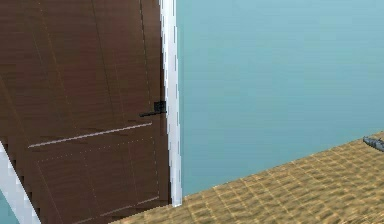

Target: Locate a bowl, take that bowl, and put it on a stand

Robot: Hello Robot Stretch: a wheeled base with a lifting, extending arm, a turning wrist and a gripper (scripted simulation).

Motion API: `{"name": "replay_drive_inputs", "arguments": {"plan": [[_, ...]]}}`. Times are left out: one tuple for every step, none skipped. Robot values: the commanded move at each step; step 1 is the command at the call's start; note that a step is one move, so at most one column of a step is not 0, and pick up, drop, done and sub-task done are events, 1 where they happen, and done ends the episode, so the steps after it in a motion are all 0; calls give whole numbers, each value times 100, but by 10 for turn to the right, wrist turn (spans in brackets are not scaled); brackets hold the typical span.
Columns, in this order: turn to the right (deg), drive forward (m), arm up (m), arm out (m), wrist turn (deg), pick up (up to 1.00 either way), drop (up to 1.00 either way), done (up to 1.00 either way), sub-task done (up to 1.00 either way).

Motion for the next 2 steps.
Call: {"name": "replay_drive_inputs", "arguments": {"plan": [[0,0,50,0,0,0,0,0,0],[0,0,0,0,-450,0,0,0,0]]}}
